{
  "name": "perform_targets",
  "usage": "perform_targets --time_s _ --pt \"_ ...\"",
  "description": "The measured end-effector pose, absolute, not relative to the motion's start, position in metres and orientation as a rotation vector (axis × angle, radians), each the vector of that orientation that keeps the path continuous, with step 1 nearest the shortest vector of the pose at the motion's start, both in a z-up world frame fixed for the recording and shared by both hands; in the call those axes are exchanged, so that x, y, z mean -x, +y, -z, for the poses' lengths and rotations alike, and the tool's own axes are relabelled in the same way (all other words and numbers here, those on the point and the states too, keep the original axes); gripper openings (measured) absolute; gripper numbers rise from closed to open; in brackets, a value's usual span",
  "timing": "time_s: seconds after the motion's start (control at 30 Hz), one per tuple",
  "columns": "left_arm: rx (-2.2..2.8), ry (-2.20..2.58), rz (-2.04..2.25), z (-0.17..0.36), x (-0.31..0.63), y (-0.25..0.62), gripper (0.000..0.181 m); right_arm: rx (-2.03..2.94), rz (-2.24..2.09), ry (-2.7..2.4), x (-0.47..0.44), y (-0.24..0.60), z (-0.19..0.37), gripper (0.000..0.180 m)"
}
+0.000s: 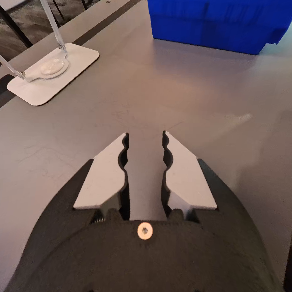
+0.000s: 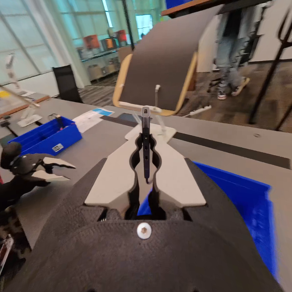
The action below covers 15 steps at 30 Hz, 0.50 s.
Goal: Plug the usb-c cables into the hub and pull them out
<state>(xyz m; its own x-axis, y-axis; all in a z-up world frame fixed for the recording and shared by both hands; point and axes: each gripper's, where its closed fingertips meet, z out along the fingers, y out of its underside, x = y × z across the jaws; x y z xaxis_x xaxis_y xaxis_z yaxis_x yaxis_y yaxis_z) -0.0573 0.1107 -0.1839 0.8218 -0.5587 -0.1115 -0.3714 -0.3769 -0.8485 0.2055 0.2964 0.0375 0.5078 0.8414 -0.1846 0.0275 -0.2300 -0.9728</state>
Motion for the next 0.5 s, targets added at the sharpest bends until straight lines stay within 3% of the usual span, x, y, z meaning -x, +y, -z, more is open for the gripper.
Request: perform_targets --time_s 0.23,0.5 --pt "2.024 0.678 0.263 0.187 0.057 0.114 0.04 1.745 -0.885 -0.597 -0.271 0.346 -0.003 0.006" --pt "2.058 0.686 0.277 0.195 0.055 0.113 0.039 2.09 -0.674 -0.621 -0.276 0.388 0.103 0.006"
